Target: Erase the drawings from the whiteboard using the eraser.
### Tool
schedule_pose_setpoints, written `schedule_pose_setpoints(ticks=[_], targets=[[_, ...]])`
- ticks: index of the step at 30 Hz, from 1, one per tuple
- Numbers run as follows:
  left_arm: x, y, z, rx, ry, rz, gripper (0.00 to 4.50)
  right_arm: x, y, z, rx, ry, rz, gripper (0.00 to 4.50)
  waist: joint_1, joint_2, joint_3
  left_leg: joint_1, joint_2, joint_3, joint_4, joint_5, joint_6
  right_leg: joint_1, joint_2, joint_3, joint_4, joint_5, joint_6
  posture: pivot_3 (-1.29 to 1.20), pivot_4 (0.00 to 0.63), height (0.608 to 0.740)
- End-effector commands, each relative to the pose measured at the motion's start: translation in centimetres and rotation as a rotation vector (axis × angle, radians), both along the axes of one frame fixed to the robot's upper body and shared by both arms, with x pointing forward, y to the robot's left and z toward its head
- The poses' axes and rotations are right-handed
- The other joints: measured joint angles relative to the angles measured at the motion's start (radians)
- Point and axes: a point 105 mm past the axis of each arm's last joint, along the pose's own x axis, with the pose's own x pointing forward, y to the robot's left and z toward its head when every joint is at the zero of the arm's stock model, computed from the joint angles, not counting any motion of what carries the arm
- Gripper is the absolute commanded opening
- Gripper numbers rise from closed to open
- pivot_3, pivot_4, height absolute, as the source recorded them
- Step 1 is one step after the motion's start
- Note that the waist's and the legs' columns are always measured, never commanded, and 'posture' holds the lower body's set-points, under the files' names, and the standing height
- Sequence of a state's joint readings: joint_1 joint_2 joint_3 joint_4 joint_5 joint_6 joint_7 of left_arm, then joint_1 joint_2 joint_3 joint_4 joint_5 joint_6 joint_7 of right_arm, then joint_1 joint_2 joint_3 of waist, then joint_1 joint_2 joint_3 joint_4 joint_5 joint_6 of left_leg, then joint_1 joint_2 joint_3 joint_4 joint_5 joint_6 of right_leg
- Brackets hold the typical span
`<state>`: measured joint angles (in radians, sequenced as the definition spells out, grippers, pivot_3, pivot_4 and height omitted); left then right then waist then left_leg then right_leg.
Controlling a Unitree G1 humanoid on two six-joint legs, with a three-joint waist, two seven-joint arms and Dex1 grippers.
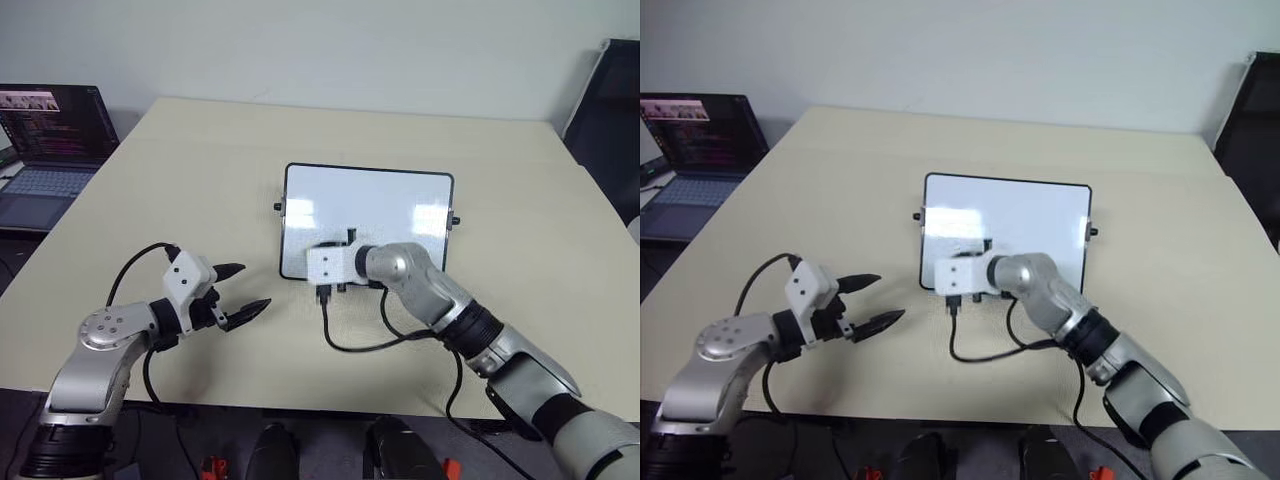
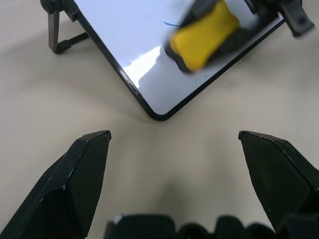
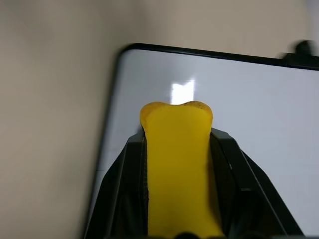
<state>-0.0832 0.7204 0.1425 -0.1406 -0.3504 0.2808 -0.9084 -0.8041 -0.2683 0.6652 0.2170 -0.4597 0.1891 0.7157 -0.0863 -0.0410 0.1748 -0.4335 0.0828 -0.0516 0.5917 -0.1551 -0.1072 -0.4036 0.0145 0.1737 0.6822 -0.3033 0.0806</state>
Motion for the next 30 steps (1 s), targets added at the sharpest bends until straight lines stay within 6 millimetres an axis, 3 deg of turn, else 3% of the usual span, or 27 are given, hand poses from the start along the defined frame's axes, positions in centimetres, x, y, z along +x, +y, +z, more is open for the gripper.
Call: schedule_pose_setpoints(ticks=[1, 5, 13, 15, 20, 25, 30], targets=[[0.2, -0.2, 0.7, 0.003, -0.037, -0.019, 4.50, 3.0, -2.2, 1.9, 0.052, -0.115, -0.177, 1.28, 0.000, 0.000, 0.000, 0.000, 0.000, 0.000, 0.000, 0.000, 0.000, 0.000, 0.000, 0.000, 0.000, 0.000, 0.000, 0.00, 0.150, 0.740], [0.4, -0.2, 0.5, 0.001, -0.038, -0.024, 4.50, 4.3, -3.3, 3.3, 0.101, -0.151, -0.235, 1.28, 0.002, 0.000, 0.000, 0.000, -0.001, 0.000, 0.001, 0.001, 0.000, -0.001, -0.001, 0.000, 0.000, 0.002, 0.000, 0.00, 0.150, 0.740], [0.8, -0.2, 0.6, -0.003, -0.048, -0.029, 4.50, 1.8, -4.4, -1.0, -0.067, 0.038, -0.160, 1.28, 0.003, -0.001, -0.001, 0.001, -0.001, 0.000, 0.001, 0.001, 0.001, -0.001, -0.001, 0.000, -0.001, 0.002, 0.001, 0.00, 0.150, 0.740], [0.8, -0.3, 0.7, -0.005, -0.051, -0.031, 4.50, 1.9, -4.6, -0.7, -0.067, 0.018, -0.169, 1.28, 0.002, -0.001, -0.001, 0.001, -0.001, 0.000, 0.001, 0.002, 0.001, 0.000, -0.001, 0.000, -0.001, 0.002, 0.001, 0.00, 0.150, 0.740], [0.9, -0.6, 0.9, -0.012, -0.055, -0.040, 4.50, 4.7, -4.7, 3.5, 0.077, -0.166, -0.275, 1.28, 0.001, -0.001, 0.000, 0.001, -0.001, 0.000, 0.002, 0.002, 0.001, -0.001, -0.001, 0.000, 0.000, 0.004, 0.000, 0.00, 0.150, 0.740], [1.1, -1.3, 1.6, -0.023, -0.071, -0.056, 4.50, 3.8, -6.2, 1.3, 0.003, -0.086, -0.263, 1.28, 0.005, -0.001, -0.001, 0.001, -0.001, 0.000, 0.002, 0.003, 0.002, -0.001, -0.001, 0.000, -0.002, 0.005, 0.000, 0.00, 0.150, 0.740], [1.4, -3.2, 3.3, -0.052, -0.105, -0.120, 4.50, 2.7, -7.6, 1.4, 0.029, -0.089, -0.265, 1.28, 0.007, -0.002, -0.001, 0.001, -0.001, 0.000, 0.002, 0.003, 0.002, -0.001, -0.001, 0.000, -0.002, 0.004, 0.000, 0.00, 0.150, 0.740]])
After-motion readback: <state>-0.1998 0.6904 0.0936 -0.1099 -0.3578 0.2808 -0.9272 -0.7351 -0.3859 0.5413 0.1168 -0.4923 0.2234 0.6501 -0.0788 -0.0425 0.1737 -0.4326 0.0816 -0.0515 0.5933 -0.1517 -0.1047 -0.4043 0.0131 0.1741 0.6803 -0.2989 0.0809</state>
